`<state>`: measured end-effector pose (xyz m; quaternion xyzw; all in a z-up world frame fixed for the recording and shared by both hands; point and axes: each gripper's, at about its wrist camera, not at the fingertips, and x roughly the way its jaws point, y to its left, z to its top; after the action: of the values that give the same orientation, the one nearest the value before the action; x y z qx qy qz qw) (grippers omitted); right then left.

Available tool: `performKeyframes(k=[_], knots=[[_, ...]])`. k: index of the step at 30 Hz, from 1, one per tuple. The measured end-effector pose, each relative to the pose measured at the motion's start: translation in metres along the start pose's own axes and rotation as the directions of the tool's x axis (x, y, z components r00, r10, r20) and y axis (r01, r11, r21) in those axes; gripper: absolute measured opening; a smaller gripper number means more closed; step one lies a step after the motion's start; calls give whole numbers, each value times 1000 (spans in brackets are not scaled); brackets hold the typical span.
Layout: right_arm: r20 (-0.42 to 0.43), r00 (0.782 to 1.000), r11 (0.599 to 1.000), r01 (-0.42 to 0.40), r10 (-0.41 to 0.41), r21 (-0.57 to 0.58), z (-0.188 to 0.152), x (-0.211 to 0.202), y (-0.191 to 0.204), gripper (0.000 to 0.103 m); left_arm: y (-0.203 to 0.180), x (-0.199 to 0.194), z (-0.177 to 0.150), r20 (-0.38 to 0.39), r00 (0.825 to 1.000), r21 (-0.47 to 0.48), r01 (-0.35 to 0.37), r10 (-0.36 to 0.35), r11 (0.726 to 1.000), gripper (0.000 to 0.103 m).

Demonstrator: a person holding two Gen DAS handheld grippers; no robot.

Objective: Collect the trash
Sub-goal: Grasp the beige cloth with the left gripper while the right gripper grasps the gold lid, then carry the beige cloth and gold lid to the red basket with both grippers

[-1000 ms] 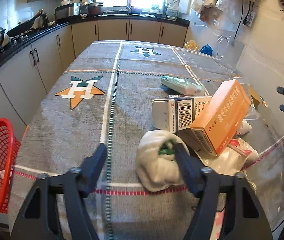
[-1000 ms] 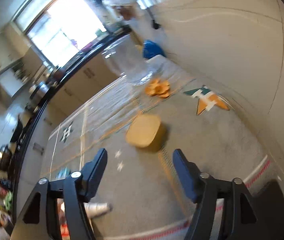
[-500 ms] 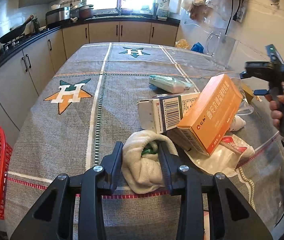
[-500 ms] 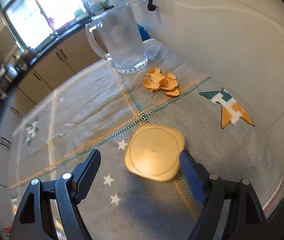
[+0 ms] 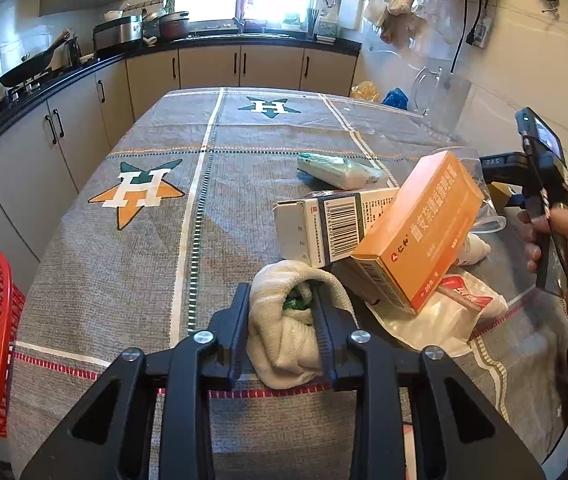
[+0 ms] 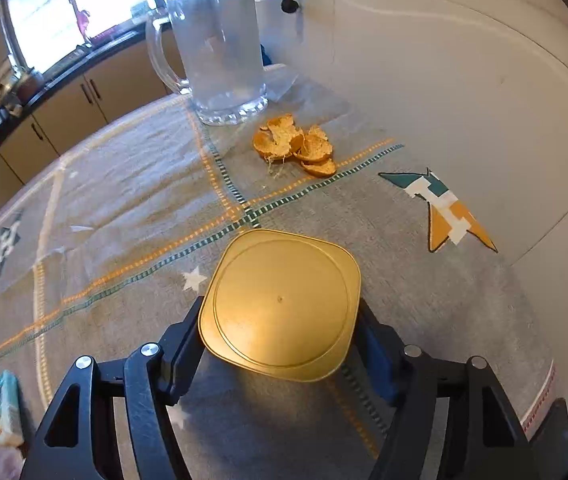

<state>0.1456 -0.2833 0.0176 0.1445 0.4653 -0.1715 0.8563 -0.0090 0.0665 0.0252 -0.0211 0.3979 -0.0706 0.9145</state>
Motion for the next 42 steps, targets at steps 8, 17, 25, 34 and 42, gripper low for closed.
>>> performKeyframes(k=[8,17,25,34,42], knots=[[68,980,982,-185,188,-44,-41,-55,-12,74,6,-20,-1,35,999,-16,14,-14,1000,22],[126,888,888,-413,442,-202,-115,-136,0,74,15,-40,-17,37,999,-22,-9,10,1000,22],[85,826,801,-507,557,-318,-152,-167,25,74,19,-61,-25,62,998,-34,-12,14,999,22],[27,807,747,-532,590,-399,-177,-172,57,74,23,-79,-24,95,995,-40,-24,28,999,22],[-23,797,708,-549,603,-444,-189,-175,80,74,41,-91,-24,116,992,-74,-44,53,996,22]])
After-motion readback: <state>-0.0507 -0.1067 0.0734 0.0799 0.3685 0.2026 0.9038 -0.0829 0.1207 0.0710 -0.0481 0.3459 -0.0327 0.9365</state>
